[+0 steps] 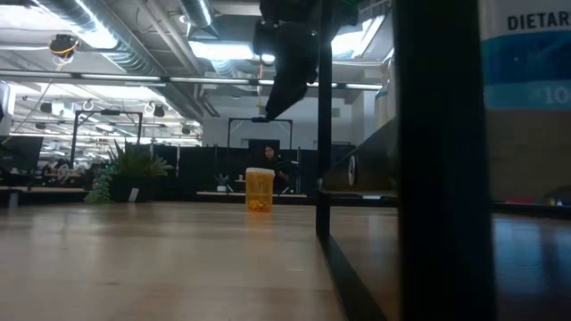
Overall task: Pick and place medicine bottles onto shelf by color
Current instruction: Put the orange pill bottle on the shelf
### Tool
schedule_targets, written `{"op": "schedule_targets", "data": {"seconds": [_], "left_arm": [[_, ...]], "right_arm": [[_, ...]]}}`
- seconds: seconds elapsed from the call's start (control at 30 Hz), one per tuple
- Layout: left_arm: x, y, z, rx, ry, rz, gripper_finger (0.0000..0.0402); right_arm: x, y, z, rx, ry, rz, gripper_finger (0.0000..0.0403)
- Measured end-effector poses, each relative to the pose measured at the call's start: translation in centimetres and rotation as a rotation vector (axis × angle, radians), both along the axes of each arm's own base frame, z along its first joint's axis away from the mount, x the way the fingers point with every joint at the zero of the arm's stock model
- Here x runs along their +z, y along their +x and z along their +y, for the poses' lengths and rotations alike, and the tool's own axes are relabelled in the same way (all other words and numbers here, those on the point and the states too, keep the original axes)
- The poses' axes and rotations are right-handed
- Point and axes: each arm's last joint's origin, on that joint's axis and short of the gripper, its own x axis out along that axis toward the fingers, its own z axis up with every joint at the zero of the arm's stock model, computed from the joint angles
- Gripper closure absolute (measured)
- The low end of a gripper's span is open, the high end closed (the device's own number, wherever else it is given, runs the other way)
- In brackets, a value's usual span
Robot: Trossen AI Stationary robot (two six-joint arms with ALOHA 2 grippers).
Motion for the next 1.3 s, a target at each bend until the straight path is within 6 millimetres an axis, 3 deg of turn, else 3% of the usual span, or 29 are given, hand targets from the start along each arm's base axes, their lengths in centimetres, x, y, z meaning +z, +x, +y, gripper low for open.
{"op": "schedule_targets", "data": {"seconds": [0.6, 0.9, 1.03, 1.3], "left_arm": [[-0.1, 0.3, -0.1, -0.001, 0.002, 0.007, 0.0051], [-0.1, 0.3, -0.1, -0.001, 0.002, 0.007, 0.0051], [-0.1, 0.3, -0.1, -0.001, 0.002, 0.007, 0.0051], [-0.1, 0.3, -0.1, -0.001, 0.002, 0.007, 0.0051]], "right_arm": [[-0.4, 0.8, -0.6, -0.066, 0.03, -0.081, 0.0186], [-2.8, 2.1, -1.2, -0.082, -0.037, -0.065, 0.0086], [-4.3, 2.5, -1.4, -0.075, -0.058, -0.022, 0.0078], [-7.3, 2.5, -4.2, -0.146, -0.006, 0.049, 0.0086]]}}
